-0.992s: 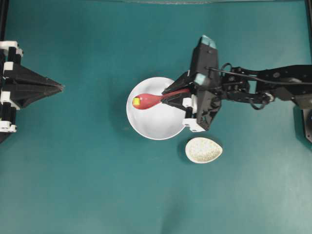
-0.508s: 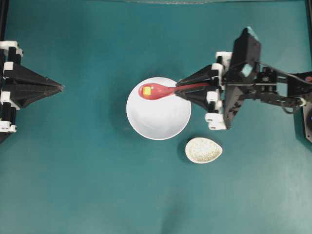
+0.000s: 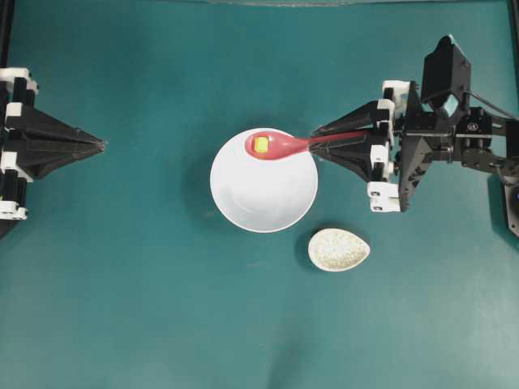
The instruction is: Scoop the yellow hexagonal prism block from the bowl with a spoon using the right arm.
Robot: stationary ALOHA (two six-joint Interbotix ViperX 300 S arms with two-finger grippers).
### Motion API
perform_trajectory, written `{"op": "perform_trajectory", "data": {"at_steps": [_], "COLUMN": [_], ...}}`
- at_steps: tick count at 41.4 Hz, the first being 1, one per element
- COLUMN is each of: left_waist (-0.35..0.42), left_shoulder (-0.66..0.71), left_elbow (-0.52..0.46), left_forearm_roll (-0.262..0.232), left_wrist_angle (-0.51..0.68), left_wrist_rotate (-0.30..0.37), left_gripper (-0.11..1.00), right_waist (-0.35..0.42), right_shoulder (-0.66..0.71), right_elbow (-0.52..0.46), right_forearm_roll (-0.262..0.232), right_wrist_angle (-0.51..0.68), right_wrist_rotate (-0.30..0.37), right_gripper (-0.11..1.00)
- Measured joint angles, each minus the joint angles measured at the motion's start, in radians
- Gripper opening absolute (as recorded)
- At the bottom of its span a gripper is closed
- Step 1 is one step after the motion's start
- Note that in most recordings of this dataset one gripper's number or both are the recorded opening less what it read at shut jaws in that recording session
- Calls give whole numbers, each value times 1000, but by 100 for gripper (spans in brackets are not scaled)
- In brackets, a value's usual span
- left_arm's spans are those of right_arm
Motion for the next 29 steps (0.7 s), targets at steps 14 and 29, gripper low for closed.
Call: {"op": "perform_trajectory", "data": {"at_steps": [14,29], "left_waist": [0,0], "left_shoulder": [0,5], "left_elbow": [0,0], "left_forearm_roll": [0,-2], "left_wrist_angle": [0,2], "left_wrist_rotate": [-3,-12], "left_gripper": [0,0], "right_waist": [0,0], "right_shoulder": [0,0], "right_elbow": [-2,-2], "right_forearm_roll": [0,-5], "right_wrist_angle": [-23,-43], "right_wrist_rotate": [0,-2], "right_gripper": [25,25]}}
